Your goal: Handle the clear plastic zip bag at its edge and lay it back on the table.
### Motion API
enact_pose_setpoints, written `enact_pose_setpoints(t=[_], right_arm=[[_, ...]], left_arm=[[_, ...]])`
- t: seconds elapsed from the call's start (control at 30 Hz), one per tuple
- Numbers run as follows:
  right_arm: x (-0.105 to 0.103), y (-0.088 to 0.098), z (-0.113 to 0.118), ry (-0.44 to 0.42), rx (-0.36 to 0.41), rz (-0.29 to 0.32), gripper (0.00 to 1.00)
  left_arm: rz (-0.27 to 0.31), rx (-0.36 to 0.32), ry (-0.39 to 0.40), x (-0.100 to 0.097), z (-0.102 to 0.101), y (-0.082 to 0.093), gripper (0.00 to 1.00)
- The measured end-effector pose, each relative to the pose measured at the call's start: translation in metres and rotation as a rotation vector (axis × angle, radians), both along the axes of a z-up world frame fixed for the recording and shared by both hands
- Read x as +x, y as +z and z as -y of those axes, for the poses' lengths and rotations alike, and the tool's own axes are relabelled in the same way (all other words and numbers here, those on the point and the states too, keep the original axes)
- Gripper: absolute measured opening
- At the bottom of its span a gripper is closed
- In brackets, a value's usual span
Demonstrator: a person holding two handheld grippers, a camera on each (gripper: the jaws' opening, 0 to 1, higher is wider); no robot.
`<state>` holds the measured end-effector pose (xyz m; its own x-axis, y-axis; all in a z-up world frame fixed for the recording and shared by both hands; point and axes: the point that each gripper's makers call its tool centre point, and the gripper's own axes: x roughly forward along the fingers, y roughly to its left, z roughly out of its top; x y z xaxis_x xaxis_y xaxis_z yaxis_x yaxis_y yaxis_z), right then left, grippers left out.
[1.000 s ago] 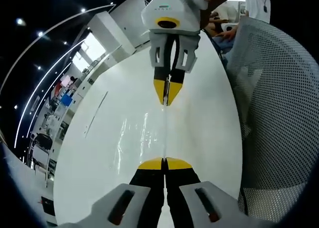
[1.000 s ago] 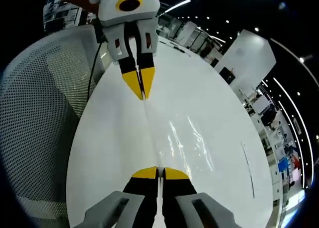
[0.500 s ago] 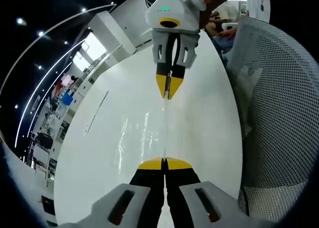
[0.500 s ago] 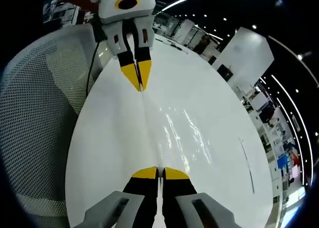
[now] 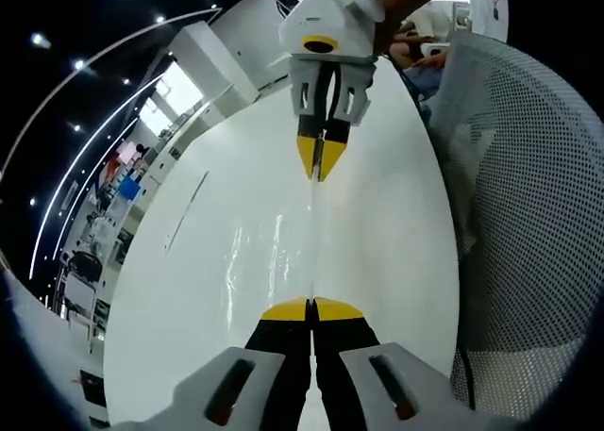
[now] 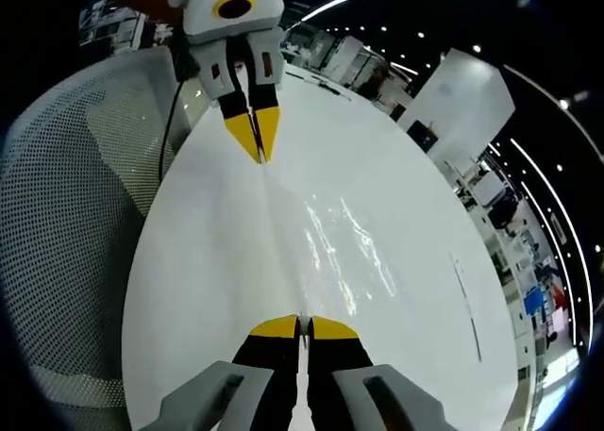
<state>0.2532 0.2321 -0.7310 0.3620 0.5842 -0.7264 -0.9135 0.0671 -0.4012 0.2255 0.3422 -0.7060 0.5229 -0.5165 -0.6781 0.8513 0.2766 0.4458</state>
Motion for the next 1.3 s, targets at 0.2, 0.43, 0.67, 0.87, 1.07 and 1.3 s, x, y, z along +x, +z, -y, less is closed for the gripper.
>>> enact_pose_setpoints(t=[0.2, 0.43, 0.67, 0.87, 1.07, 1.3], right_arm=[[0.001, 0.001, 0.002, -0.012, -0.004, 0.001, 0.0], [0.003, 0.012, 0.005, -0.017, 0.002, 0.024, 0.0], [0.002, 0.024, 0.005, -0.044, 0.038, 0.004, 0.04], [-0.001, 0.035, 0.004, -0.033, 0.049, 0.006, 0.08], [0.0, 0.048, 0.0, -0.041, 0.086, -0.005, 0.12], [0.003, 0.053, -0.005, -0.036, 0.098, -0.002, 0.13]], left_arm=[[0.006, 0.006, -0.006, 0.001, 0.002, 0.002, 0.0], [0.03, 0.041, -0.049, -0.001, 0.007, 0.0, 0.0], [0.035, 0.045, -0.068, -0.001, 0.01, -0.002, 0.0], [0.037, 0.052, -0.079, 0.0, 0.012, -0.005, 0.0], [0.04, 0.052, -0.082, -0.001, 0.012, -0.003, 0.0], [0.049, 0.053, -0.083, -0.002, 0.011, -0.002, 0.0]])
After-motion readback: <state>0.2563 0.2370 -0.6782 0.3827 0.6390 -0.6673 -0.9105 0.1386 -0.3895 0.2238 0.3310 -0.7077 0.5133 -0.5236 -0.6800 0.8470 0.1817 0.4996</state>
